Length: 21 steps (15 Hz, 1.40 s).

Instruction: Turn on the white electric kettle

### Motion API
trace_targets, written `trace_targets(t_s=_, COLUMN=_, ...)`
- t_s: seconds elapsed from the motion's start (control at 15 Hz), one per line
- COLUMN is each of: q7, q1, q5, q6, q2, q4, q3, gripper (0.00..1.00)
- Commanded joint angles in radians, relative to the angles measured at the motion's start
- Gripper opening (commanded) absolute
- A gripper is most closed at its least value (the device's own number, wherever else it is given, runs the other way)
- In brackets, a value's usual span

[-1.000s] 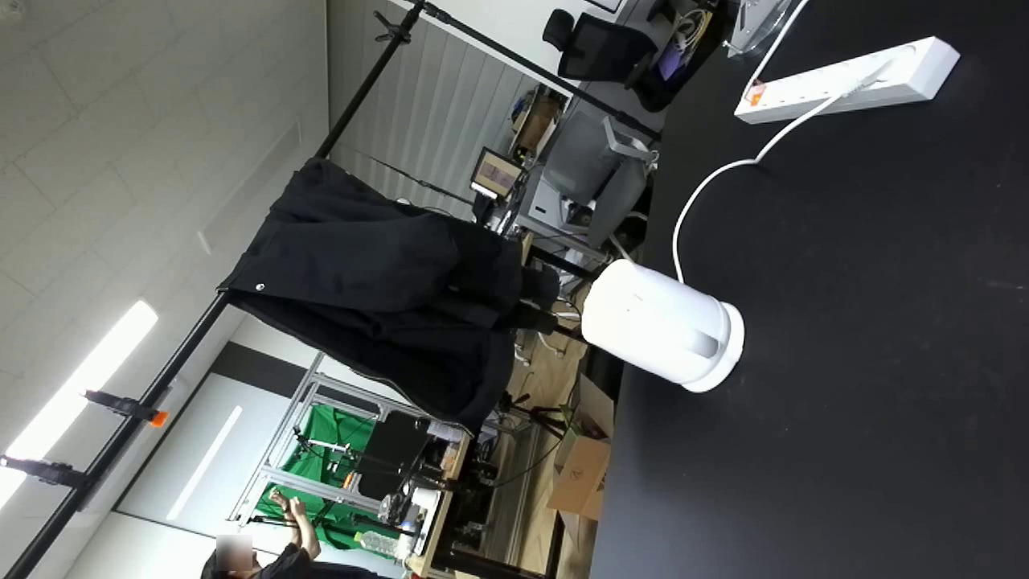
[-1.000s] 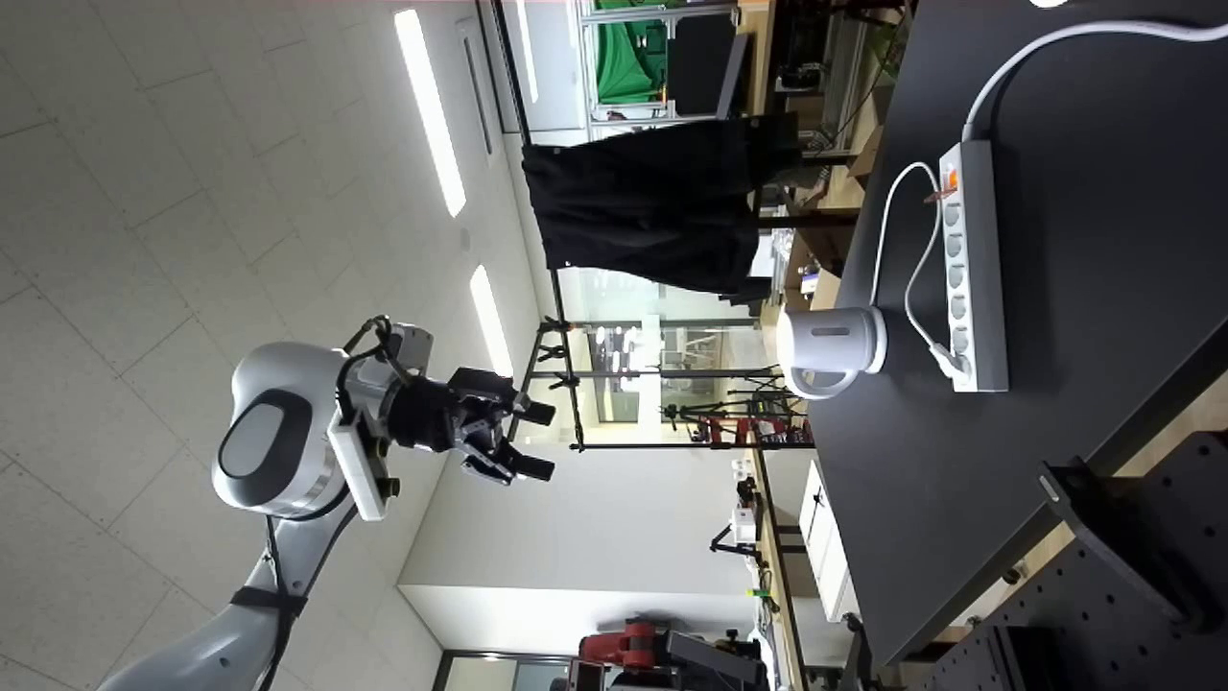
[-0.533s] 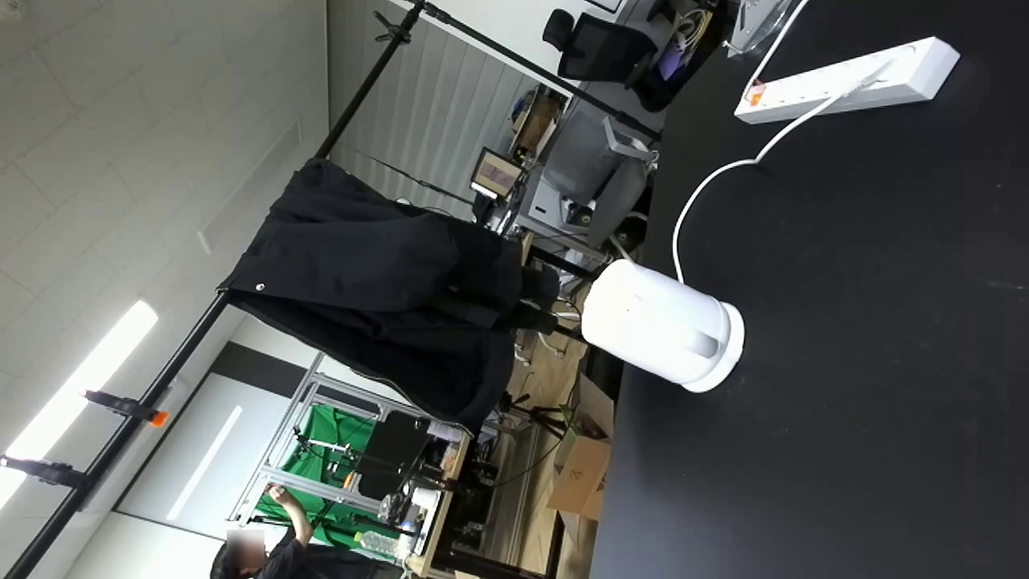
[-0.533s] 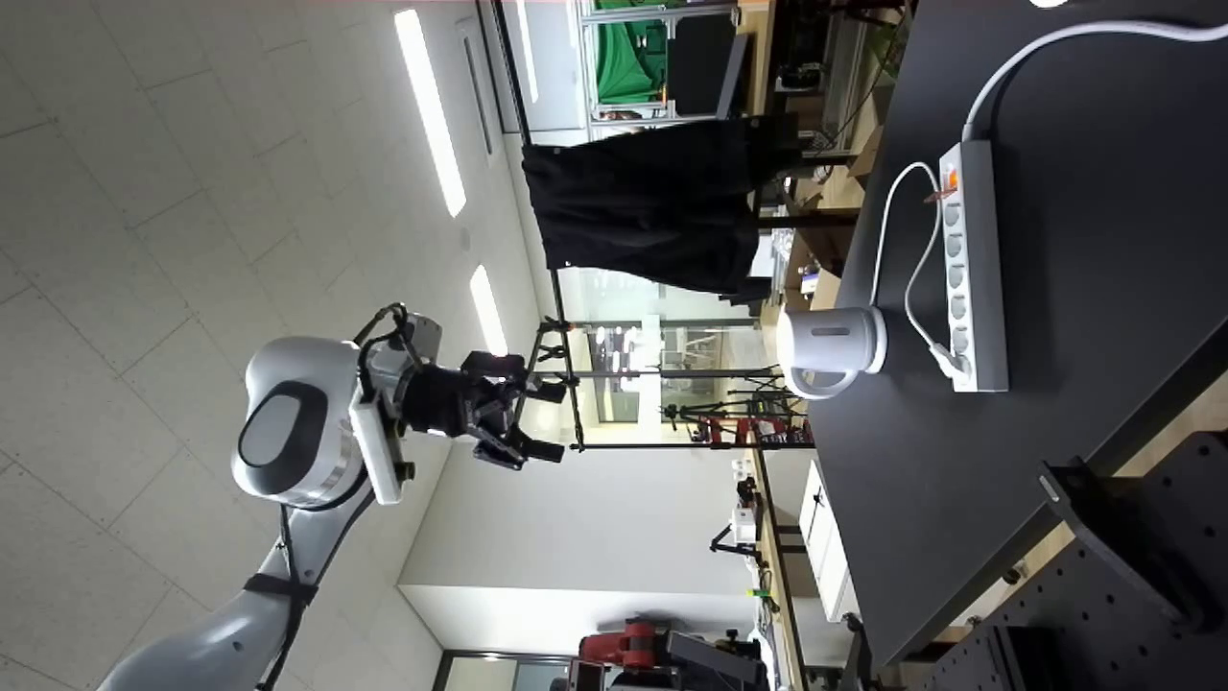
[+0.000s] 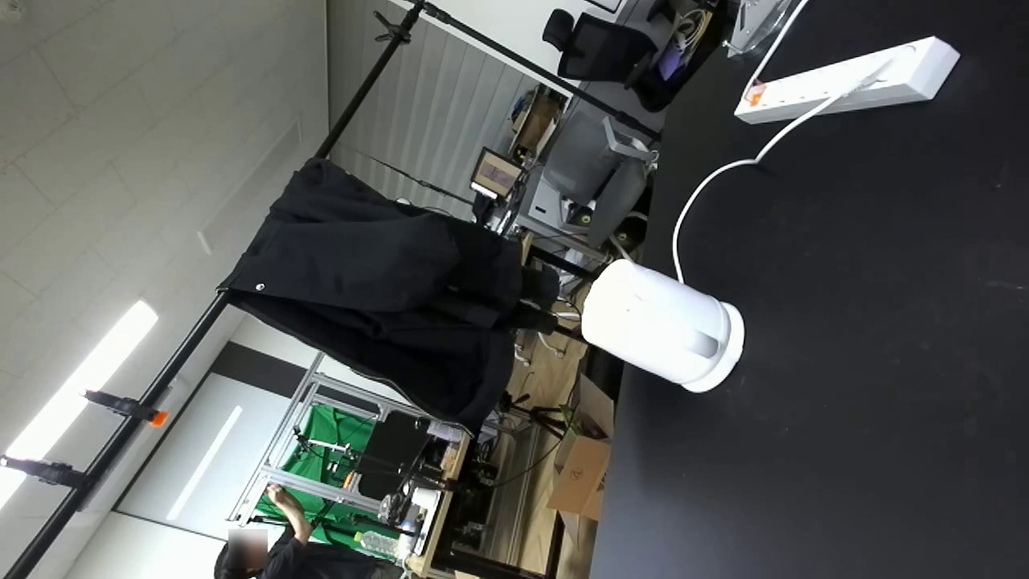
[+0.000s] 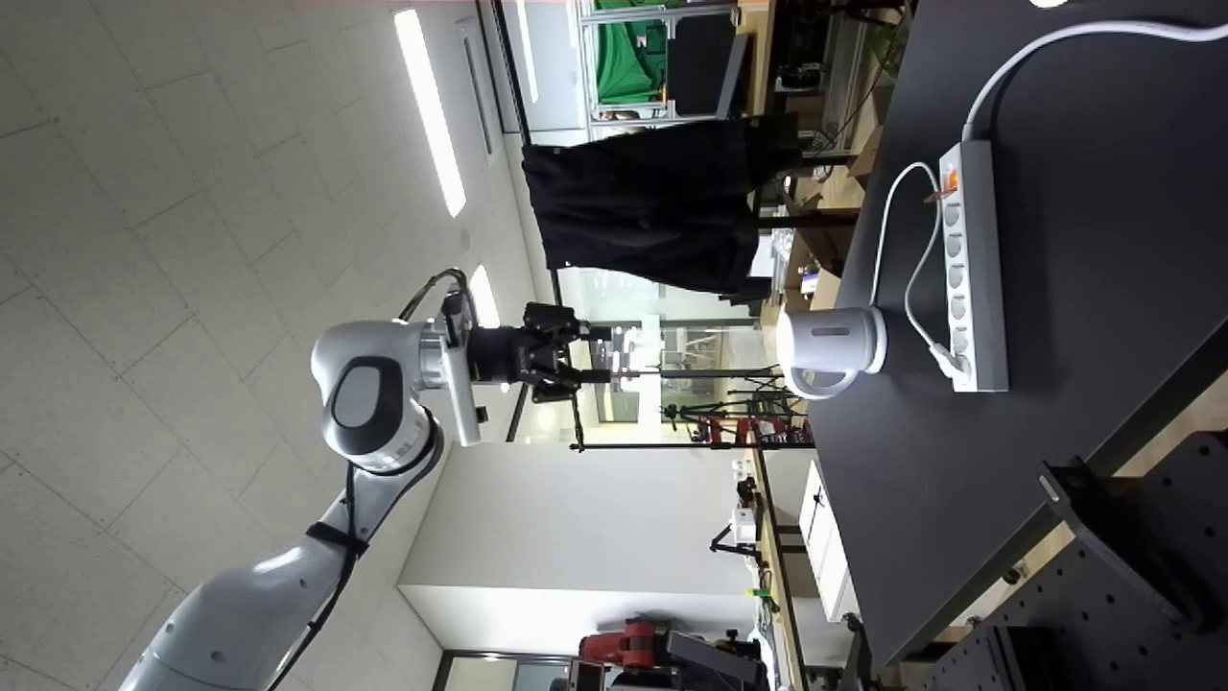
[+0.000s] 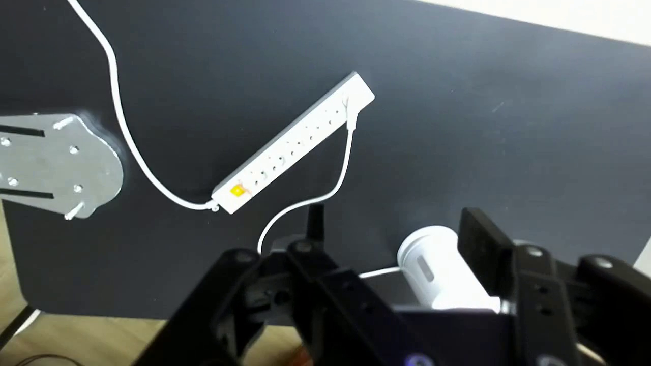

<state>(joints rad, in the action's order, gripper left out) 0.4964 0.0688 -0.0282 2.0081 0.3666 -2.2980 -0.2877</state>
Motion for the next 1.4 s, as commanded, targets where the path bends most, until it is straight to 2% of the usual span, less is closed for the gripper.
trace_targets(t_s=0.0, q7=-0.098, q1=-0.003, q5=-0.043, q6=0.13, q2=-0.089, q4=0.047, q3=0.051, gripper=0.38)
trace_targets(t_s=0.2, q7=-0.219, q1=0.007, q5=-0.024, q6=0.255, q2=-0.143, q4=0.05, q3=0.107, gripper=0.18)
trace_targets(t_s=0.33, q7=-0.369, q1=0.026, q5=0.038, q6=0.313, q2=-0.174, q4=0.055, q3=0.152, gripper=0.04)
trace_targets(t_s=0.47, q7=-0.509, q1=0.044, q5=0.118, q6=0.349, q2=-0.197, q4=0.059, q3=0.186, gripper=0.0)
trace_targets(t_s=0.6, q7=-0.654, q1=0.059, q5=0.205, q6=0.374, q2=-0.211, q4=0.061, q3=0.213, gripper=0.0)
trace_targets(t_s=0.73, q7=-0.775, q1=0.066, q5=0.276, q6=0.342, q2=-0.219, q4=0.07, q3=0.234, gripper=0.0)
trace_targets(t_s=0.8, q7=-0.659, q1=0.051, q5=0.221, q6=0.373, q2=-0.203, q4=0.036, q3=0.21, gripper=0.0)
trace_targets(t_s=1.33, q7=-0.664, q1=0.05, q5=0.225, q6=0.373, q2=-0.206, q4=0.032, q3=0.214, gripper=0.01)
